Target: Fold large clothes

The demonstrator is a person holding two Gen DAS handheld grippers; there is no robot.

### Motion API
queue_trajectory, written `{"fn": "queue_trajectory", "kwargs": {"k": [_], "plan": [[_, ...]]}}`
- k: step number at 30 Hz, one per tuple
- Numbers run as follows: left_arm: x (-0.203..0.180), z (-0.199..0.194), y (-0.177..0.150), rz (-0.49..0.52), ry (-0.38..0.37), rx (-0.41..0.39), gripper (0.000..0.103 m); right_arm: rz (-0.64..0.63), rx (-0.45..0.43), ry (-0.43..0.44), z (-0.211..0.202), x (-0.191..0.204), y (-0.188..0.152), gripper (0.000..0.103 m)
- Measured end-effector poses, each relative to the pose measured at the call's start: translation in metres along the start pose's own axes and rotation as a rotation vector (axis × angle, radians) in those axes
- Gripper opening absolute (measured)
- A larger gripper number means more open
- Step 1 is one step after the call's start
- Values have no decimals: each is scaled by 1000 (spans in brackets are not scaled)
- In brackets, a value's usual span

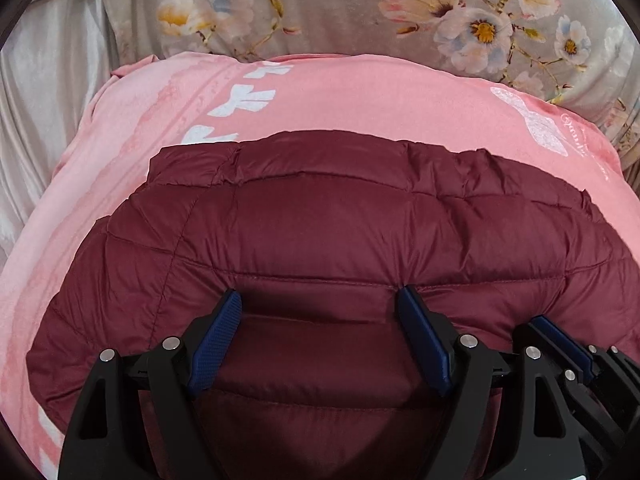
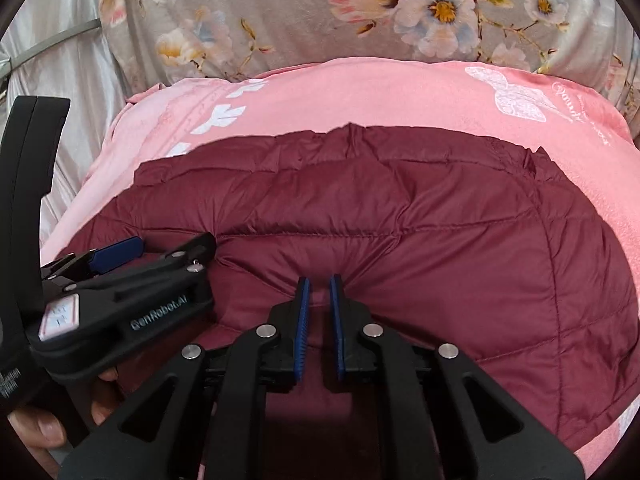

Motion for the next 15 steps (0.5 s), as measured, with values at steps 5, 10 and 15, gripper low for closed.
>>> {"fn": "queue_trajectory", "kwargs": {"k": [5,10,15], "plan": [[-1,5,-4,3,13,-2,79,-19,6,-27,4,-1,-4,10],[-1,6,-4,4,16,1,80,-15,11,-22,6,-1,-5,10],[18,-15,-8,-74,-33,-27,80,2,-49,-17,-13,-1,-5,13]]}}
Point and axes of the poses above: each gripper's, at about its wrist camera, not at the fingertips, and z roughly the way its jaws point, x to its left, y to its top, the point moved 8 cm from there along z, roughly the way its jaws point, and after that the axes turned 2 degrees about z, right-handed, at the moved point
